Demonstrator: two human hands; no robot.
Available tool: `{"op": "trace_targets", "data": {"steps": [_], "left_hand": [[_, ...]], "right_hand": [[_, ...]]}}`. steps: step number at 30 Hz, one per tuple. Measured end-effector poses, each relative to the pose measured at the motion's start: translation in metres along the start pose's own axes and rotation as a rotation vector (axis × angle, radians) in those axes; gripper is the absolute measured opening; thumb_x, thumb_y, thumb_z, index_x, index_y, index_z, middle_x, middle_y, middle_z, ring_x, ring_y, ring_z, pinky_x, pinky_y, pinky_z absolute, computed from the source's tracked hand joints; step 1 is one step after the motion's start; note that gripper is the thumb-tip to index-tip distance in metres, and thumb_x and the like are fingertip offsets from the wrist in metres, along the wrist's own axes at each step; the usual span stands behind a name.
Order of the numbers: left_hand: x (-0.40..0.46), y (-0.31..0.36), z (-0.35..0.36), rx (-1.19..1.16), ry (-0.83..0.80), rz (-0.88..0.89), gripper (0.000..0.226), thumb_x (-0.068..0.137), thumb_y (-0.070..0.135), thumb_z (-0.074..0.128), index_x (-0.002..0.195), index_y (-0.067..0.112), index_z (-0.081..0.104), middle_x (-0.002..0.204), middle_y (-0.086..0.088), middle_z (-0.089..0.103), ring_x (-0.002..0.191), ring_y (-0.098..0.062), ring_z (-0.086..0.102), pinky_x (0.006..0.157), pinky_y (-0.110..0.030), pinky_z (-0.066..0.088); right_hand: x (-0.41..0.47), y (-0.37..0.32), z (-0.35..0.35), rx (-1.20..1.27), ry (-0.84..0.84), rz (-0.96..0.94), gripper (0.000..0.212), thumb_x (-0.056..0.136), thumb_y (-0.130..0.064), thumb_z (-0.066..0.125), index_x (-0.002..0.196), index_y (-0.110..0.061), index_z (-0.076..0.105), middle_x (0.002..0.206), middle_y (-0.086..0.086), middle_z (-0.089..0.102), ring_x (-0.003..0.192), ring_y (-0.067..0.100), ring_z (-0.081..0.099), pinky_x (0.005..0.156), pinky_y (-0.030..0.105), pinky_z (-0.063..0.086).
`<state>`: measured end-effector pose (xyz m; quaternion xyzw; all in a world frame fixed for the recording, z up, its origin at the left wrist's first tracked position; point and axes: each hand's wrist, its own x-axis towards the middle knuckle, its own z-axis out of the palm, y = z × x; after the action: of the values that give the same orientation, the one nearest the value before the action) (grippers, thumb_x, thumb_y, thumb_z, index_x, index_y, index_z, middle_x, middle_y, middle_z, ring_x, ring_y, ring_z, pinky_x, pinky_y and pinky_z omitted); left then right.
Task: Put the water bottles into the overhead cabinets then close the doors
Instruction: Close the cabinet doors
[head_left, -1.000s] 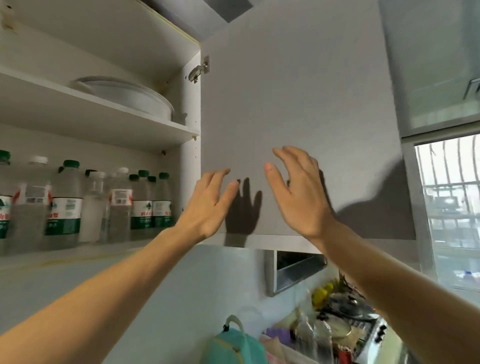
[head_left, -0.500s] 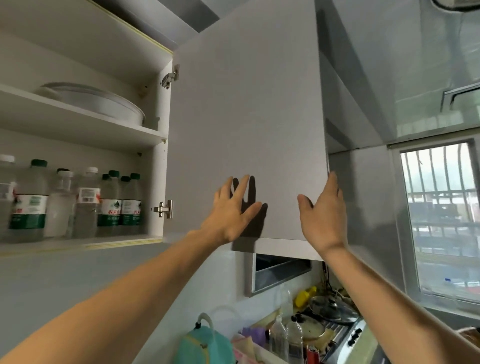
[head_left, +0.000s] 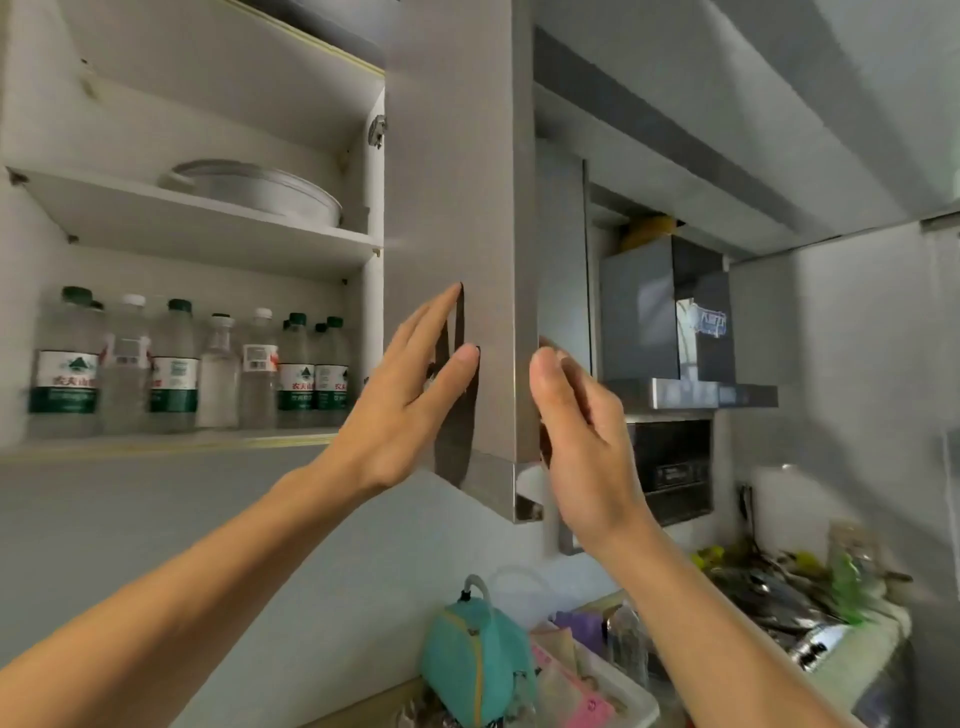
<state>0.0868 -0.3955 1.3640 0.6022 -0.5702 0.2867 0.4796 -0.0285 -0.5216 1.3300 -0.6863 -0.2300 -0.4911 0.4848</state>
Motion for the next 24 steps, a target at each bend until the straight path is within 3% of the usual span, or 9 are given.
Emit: {"op": "trace_targets", "data": {"steps": [3, 5, 7, 10, 13, 15, 18, 21, 24], "left_hand": [[-0.02, -0.001, -0.033, -0.077, 0.025, -0.039, 0.058, 0.103, 0.048, 0.037, 0.158, 0.032, 0.027, 0.161, 0.018, 0.031, 0.148, 0.001, 0.025, 0.123, -0.04, 0.024], [-0.034, -0.002, -0.061, -0.096, 0.029, -0.059, 0.055, 0.106, 0.045, 0.032, 0.156, 0.024, 0.034, 0.157, 0.004, 0.041, 0.147, -0.016, 0.035, 0.12, -0.051, 0.029], [-0.047, 0.0, -0.093, -0.122, 0.025, -0.088, 0.053, 0.108, 0.047, 0.026, 0.153, 0.022, 0.039, 0.149, -0.003, 0.05, 0.14, -0.024, 0.046, 0.113, -0.053, 0.04], [-0.063, 0.004, -0.136, -0.085, 0.054, -0.063, 0.047, 0.109, 0.043, 0.029, 0.151, 0.023, 0.04, 0.144, 0.001, 0.056, 0.135, -0.02, 0.052, 0.109, -0.038, 0.045], [-0.074, 0.0, -0.173, 0.031, 0.164, -0.038, 0.061, 0.107, 0.029, 0.043, 0.16, 0.024, 0.013, 0.152, 0.004, 0.047, 0.138, -0.013, 0.046, 0.115, -0.032, 0.037], [-0.08, -0.006, -0.196, 0.174, 0.199, -0.015, 0.072, 0.105, 0.013, 0.044, 0.161, 0.023, -0.001, 0.162, 0.009, 0.031, 0.145, -0.007, 0.036, 0.12, -0.028, 0.029], [-0.087, -0.023, -0.229, 0.406, 0.228, -0.024, 0.072, 0.104, 0.003, 0.043, 0.162, 0.019, 0.002, 0.16, 0.028, 0.018, 0.145, 0.014, 0.015, 0.113, -0.004, 0.016], [-0.092, -0.044, -0.258, 0.535, 0.304, -0.126, 0.074, 0.103, 0.005, 0.047, 0.162, 0.024, 0.006, 0.152, 0.021, 0.031, 0.127, 0.029, 0.024, 0.105, 0.002, 0.021], [-0.096, -0.069, -0.288, 0.571, 0.317, -0.171, 0.079, 0.099, 0.002, 0.053, 0.161, 0.026, 0.011, 0.158, 0.012, 0.02, 0.14, 0.014, 0.018, 0.12, -0.031, 0.029]], "right_hand": [[0.0, 0.013, 0.031, 0.165, -0.134, 0.019, 0.033, 0.101, -0.05, 0.044, 0.125, -0.047, 0.065, 0.13, -0.011, 0.068, 0.127, 0.009, 0.06, 0.105, 0.025, 0.049], [0.003, 0.023, 0.057, 0.174, -0.184, 0.008, 0.038, 0.103, -0.044, 0.04, 0.136, -0.042, 0.057, 0.14, -0.016, 0.061, 0.135, 0.006, 0.052, 0.112, 0.031, 0.044], [0.006, 0.034, 0.087, 0.179, -0.199, -0.002, 0.044, 0.103, -0.038, 0.041, 0.145, -0.029, 0.051, 0.15, -0.011, 0.053, 0.143, 0.005, 0.042, 0.12, 0.041, 0.034], [0.007, 0.047, 0.136, 0.148, -0.217, -0.023, 0.045, 0.101, -0.043, 0.046, 0.145, -0.035, 0.047, 0.159, -0.016, 0.039, 0.146, -0.005, 0.032, 0.124, 0.038, 0.027], [0.008, 0.058, 0.184, 0.076, -0.212, -0.053, 0.048, 0.099, -0.046, 0.051, 0.145, -0.041, 0.043, 0.162, -0.019, 0.029, 0.147, -0.009, 0.025, 0.124, 0.031, 0.025], [0.011, 0.065, 0.213, -0.011, -0.193, -0.077, 0.053, 0.097, -0.042, 0.055, 0.148, -0.038, 0.042, 0.164, -0.016, 0.024, 0.147, -0.01, 0.021, 0.122, 0.018, 0.021], [0.02, 0.078, 0.25, -0.139, -0.19, -0.12, 0.056, 0.098, -0.035, 0.061, 0.15, -0.036, 0.04, 0.165, -0.012, 0.019, 0.15, -0.002, 0.018, 0.112, 0.002, 0.013], [0.034, 0.097, 0.279, -0.247, -0.166, -0.139, 0.064, 0.095, -0.039, 0.063, 0.153, -0.027, 0.04, 0.166, -0.004, 0.017, 0.155, 0.013, 0.013, 0.12, 0.017, 0.012], [0.05, 0.119, 0.301, -0.342, -0.175, -0.076, 0.076, 0.092, -0.047, 0.064, 0.157, -0.024, 0.033, 0.169, 0.002, 0.011, 0.156, 0.025, 0.006, 0.125, 0.037, 0.015]]}}
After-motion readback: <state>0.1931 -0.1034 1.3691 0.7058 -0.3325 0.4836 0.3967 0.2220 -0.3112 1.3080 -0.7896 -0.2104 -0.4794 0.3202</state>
